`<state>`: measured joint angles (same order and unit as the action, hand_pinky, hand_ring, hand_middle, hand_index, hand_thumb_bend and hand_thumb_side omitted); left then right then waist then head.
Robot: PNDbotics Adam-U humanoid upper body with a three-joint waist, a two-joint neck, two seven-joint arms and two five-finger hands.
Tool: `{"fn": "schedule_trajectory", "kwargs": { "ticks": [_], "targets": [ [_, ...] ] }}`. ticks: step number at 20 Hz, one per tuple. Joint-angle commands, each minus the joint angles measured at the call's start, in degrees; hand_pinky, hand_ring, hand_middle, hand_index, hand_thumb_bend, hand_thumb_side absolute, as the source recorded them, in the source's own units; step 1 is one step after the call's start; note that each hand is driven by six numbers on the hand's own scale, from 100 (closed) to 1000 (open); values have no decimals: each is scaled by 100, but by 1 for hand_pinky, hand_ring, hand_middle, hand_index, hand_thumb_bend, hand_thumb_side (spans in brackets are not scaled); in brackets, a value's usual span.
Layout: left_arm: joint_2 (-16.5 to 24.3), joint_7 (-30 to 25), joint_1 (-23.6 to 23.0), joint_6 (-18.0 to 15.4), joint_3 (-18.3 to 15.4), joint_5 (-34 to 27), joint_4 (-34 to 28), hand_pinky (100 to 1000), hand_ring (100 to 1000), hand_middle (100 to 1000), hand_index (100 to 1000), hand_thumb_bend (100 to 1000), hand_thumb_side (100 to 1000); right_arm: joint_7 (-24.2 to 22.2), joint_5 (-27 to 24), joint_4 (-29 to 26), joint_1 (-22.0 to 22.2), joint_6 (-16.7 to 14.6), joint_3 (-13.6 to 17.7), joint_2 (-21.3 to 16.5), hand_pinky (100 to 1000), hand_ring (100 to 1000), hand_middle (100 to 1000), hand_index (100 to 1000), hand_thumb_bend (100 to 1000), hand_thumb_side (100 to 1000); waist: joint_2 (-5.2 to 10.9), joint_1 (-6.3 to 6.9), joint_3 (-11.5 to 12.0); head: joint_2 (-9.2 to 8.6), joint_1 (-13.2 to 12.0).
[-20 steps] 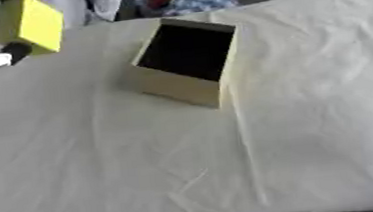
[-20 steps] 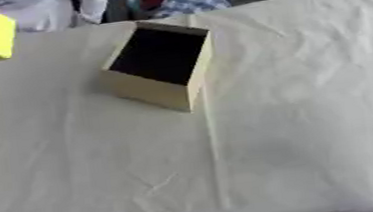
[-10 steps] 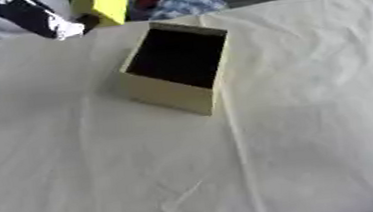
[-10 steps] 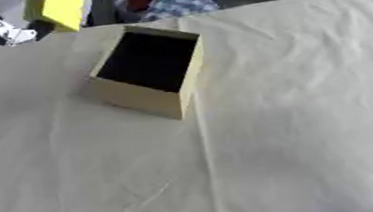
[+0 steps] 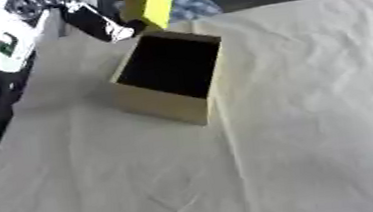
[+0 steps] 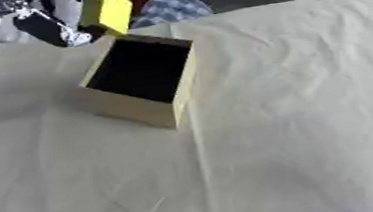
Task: Pick up objects on the table and place them in the box.
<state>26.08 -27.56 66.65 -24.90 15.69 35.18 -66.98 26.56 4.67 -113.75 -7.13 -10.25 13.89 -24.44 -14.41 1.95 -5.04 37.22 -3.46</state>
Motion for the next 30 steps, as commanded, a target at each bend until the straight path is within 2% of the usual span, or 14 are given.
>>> {"fn": "schedule_trajectory", "kwargs": {
  "ticks": [1,4,9,12,18,23,27,30],
  "targets": [
    [2,86,150,-150,-77,191,91,546,603,507,568,100,123,-39,-58,-84,-86,-4,12,-70,610,646,526,707,100,864,67,0,-30,-94,-54],
    [-36,113,122,-243,-65,427,201,559,616,516,579,100,108,-49,-77,-84,-130,-7,9,-55,610,646,526,706,100,864,45,30,-73,-112,-67],
    [-70,435,66,-312,-94,1197,399,573,628,523,587,184,100,-60,-94,-84,-149,-3,8,-27,609,645,525,706,100,867,18,58,-116,-109,-77],
    [-111,594,39,-355,-105,1554,569,589,643,534,600,191,106,-63,-97,-84,-156,3,7,-5,609,645,524,706,100,867,2,64,-129,-116,-79],
    [-189,480,-44,-721,-74,1650,800,635,694,587,645,179,141,-44,-87,-84,-130,20,30,54,608,645,523,705,100,869,-23,58,-148,-100,-69],
    [-196,248,-86,-995,-75,1678,886,674,747,663,730,250,167,-35,-88,-84,-134,30,32,88,607,645,523,705,100,871,-36,66,-171,-90,-44],
    [-187,246,-83,-1054,-98,1817,874,723,821,780,847,381,189,-34,-91,-84,-132,43,36,112,607,645,523,704,100,871,-37,83,-178,-81,-20],
    [-180,319,-93,-1018,-106,2028,863,741,840,803,867,416,204,-31,-95,-84,-131,47,41,120,607,645,523,704,100,871,-32,92,-181,-69,-4]
  ]
}}
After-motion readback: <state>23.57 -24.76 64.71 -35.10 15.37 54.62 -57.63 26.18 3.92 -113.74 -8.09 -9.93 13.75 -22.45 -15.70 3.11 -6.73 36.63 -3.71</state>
